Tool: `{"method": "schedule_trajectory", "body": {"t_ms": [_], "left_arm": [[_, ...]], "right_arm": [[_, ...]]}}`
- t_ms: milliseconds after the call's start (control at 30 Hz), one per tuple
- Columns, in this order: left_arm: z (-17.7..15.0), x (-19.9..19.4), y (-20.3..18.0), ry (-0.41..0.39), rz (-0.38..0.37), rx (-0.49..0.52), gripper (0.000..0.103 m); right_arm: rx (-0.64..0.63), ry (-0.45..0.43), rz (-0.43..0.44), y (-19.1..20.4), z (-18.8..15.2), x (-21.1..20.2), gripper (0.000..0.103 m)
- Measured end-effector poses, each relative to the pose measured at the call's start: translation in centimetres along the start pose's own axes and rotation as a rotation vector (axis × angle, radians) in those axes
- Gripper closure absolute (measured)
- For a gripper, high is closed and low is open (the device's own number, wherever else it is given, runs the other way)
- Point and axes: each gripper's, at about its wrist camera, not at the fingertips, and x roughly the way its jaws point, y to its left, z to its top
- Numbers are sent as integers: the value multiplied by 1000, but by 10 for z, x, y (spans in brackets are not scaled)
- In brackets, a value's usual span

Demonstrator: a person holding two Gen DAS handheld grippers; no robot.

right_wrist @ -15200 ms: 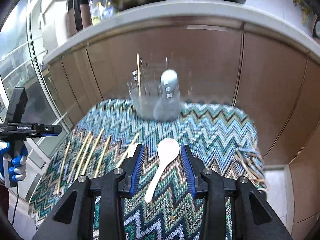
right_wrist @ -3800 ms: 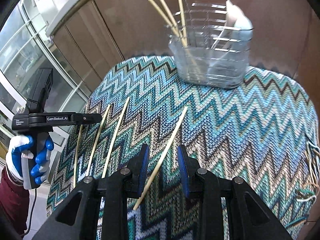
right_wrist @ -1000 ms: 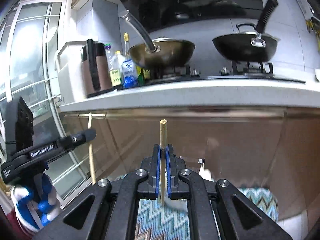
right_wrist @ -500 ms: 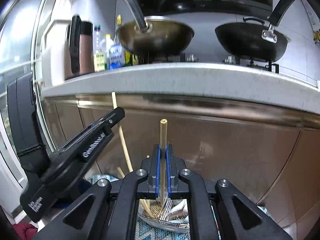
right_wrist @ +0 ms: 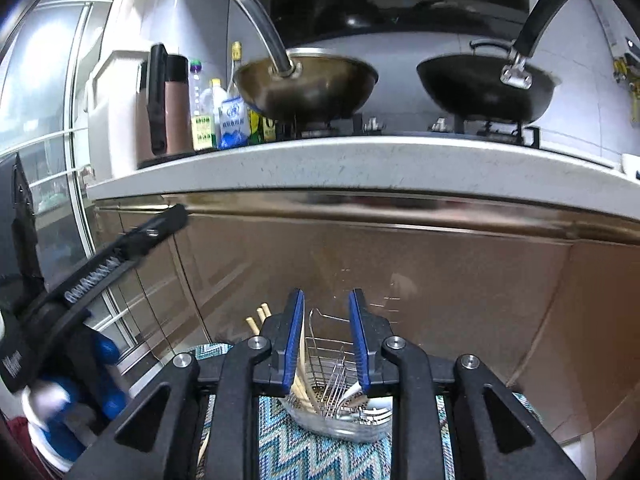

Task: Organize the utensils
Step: 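Open both tools and pull them back from the holder toward the cloth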

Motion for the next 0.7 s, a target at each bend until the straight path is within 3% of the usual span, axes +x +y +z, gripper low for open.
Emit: {"method": "schedule_trajectory", "body": {"t_ms": [167, 267, 467, 567, 700], "left_arm": [[15, -62, 3, -9, -33, 73, 61], [22, -95, 8, 25, -65, 89, 61], [23, -158, 26, 81, -84, 101, 61], [21, -180, 31, 133, -85, 130, 61], [19, -221, 35, 129, -34, 172, 58]], "right_arm": [[12, -40, 9, 7, 1, -47, 58], [28, -71, 21, 13, 0, -78, 43], [44, -147, 22, 26, -11, -145, 4], [61, -185, 26, 30, -21, -178, 0], [71, -232, 34, 33, -32, -211, 0]]}}
